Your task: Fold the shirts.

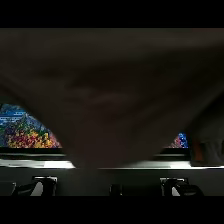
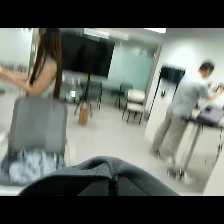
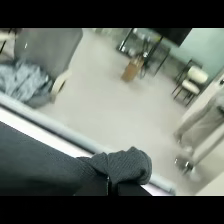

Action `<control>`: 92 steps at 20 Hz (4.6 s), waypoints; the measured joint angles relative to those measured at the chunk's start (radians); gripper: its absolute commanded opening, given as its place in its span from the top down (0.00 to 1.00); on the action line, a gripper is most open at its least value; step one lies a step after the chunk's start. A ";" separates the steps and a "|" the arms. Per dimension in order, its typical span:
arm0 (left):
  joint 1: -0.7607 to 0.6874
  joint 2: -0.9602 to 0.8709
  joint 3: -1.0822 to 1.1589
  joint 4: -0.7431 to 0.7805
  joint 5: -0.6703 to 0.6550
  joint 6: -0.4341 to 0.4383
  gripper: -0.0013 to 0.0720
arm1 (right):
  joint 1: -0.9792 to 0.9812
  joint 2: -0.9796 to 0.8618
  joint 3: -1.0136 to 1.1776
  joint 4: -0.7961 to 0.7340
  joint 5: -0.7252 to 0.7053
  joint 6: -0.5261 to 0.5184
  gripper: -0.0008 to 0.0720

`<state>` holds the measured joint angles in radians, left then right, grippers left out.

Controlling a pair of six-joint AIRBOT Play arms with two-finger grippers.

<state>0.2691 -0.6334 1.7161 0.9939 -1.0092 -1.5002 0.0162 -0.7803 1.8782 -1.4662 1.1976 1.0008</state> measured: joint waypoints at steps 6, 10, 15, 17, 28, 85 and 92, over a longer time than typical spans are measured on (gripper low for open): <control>-0.005 -0.024 -0.462 0.003 -0.045 0.108 0.94 | 0.000 -0.266 -0.167 -0.008 0.199 -0.027 0.93; -0.050 -0.142 -0.775 0.002 0.186 0.180 0.94 | 0.000 -0.535 -0.302 0.025 -0.027 0.021 0.93; -0.114 -0.389 -0.888 0.002 0.428 0.249 0.94 | -0.001 -0.830 -0.344 0.223 -0.278 0.147 0.93; -0.129 -0.455 -0.899 0.001 0.465 0.262 0.94 | -0.001 -0.898 -0.350 0.297 -0.314 0.170 0.82; -0.144 -0.516 -0.895 0.010 0.401 0.407 0.94 | -0.282 -0.828 -0.206 0.371 0.163 0.013 0.07; -0.282 -0.493 -0.896 0.053 0.055 0.401 0.94 | -0.305 -0.344 -1.294 0.368 0.150 0.045 0.04; -0.282 -0.493 -0.896 0.052 0.051 0.400 0.94 | -0.304 -0.334 -1.461 0.594 0.014 0.036 0.34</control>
<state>-0.0124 -1.1263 0.8200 1.0462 -0.9585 -1.1000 -0.2878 -1.1141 0.4171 -0.8719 1.2121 1.0370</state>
